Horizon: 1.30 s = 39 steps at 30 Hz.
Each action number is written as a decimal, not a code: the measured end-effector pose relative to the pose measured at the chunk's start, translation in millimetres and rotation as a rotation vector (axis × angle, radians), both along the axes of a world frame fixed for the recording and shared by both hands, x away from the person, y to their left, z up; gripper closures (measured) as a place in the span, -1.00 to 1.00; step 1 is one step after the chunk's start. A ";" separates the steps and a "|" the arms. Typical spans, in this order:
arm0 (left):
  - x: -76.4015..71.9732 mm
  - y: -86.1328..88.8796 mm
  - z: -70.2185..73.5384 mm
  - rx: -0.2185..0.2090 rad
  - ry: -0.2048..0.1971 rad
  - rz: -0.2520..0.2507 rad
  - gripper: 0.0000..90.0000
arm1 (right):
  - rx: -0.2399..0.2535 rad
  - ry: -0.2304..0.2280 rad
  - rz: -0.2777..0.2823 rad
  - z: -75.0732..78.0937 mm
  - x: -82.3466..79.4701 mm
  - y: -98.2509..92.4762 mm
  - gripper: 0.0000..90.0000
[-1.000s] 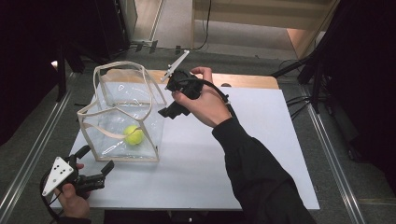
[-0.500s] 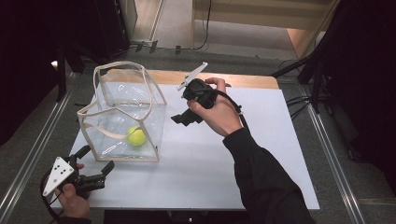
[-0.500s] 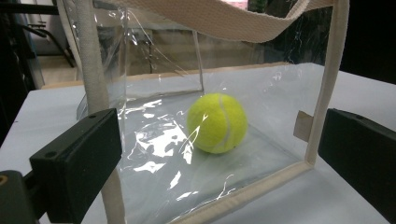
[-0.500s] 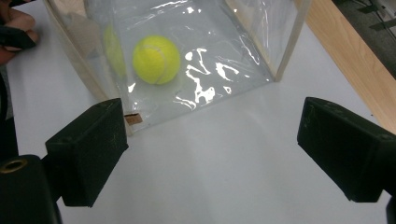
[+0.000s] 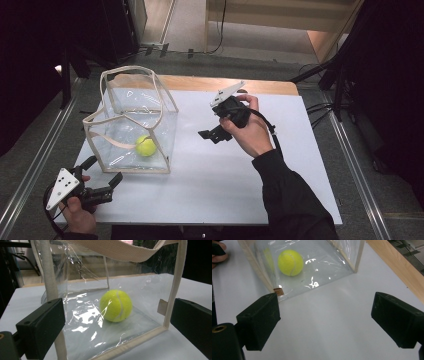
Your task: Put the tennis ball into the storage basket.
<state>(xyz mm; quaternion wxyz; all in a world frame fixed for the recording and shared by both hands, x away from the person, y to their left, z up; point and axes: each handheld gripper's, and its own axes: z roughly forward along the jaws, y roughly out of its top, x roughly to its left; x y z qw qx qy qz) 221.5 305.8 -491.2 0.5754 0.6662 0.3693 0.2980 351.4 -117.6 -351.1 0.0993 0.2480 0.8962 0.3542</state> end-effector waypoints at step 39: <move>0.0 -3.1 -0.9 0.028 0.000 0.013 -1.00 | 0.226 -0.103 -0.307 -111.7 -73.0 -135.9 -1.00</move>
